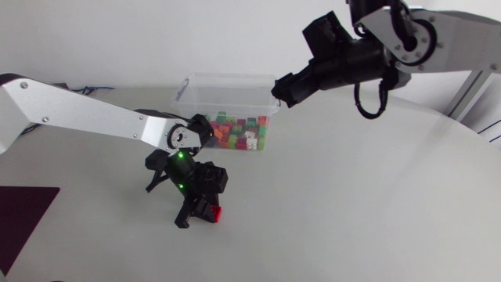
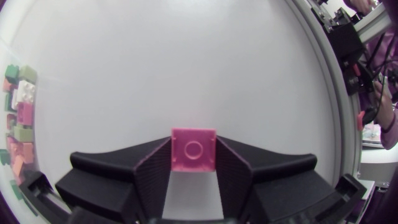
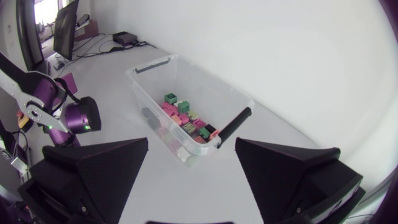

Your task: Place the duplo bricks in the container

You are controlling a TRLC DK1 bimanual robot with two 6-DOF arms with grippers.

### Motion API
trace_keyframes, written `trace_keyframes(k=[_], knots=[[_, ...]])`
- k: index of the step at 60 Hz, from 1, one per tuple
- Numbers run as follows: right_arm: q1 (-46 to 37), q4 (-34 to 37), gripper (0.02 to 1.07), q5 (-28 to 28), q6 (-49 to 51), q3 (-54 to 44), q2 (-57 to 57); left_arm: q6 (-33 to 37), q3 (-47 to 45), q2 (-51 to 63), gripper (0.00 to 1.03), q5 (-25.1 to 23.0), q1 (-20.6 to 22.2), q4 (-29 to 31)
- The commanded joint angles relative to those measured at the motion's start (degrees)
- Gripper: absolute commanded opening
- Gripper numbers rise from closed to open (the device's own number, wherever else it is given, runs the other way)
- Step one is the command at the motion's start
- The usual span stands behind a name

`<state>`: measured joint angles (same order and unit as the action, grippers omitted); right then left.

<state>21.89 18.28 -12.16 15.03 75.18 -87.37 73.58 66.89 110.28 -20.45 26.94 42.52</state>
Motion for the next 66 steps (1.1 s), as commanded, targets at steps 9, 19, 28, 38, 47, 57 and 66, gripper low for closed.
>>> trace_keyframes(k=[9,19,28,38,47,57,66], knots=[[-2.82,-4.92,1.03,2.41,0.44,-11.72,9.06,1.13,3.16,-2.88,0.29,0.14,-2.15,3.09],[-3.96,-6.07,1.03,4.60,0.79,-17.70,14.25,-0.54,7.81,-4.63,0.29,-1.09,-4.00,5.38],[-4.14,-6.15,1.03,7.07,0.79,-21.56,17.68,-4.41,12.74,-4.81,0.30,-2.32,-5.41,5.29],[-4.14,-6.24,1.03,10.93,0.79,-25.43,20.14,-9.77,17.57,-4.11,0.30,-3.55,-7.08,3.18],[-3.96,-5.89,1.03,14.36,1.15,-27.80,21.81,-13.38,20.82,-3.23,0.31,-3.63,-7.78,1.60],[-3.43,-5.71,1.03,17.26,2.29,-30.62,25.06,-21.20,26.80,-0.59,0.32,-3.63,-8.75,-2.09],[-3.52,-5.63,1.03,17.96,2.73,-32.90,27.52,-27.61,29.52,0.99,0.33,-3.11,-9.01,-8.25]])
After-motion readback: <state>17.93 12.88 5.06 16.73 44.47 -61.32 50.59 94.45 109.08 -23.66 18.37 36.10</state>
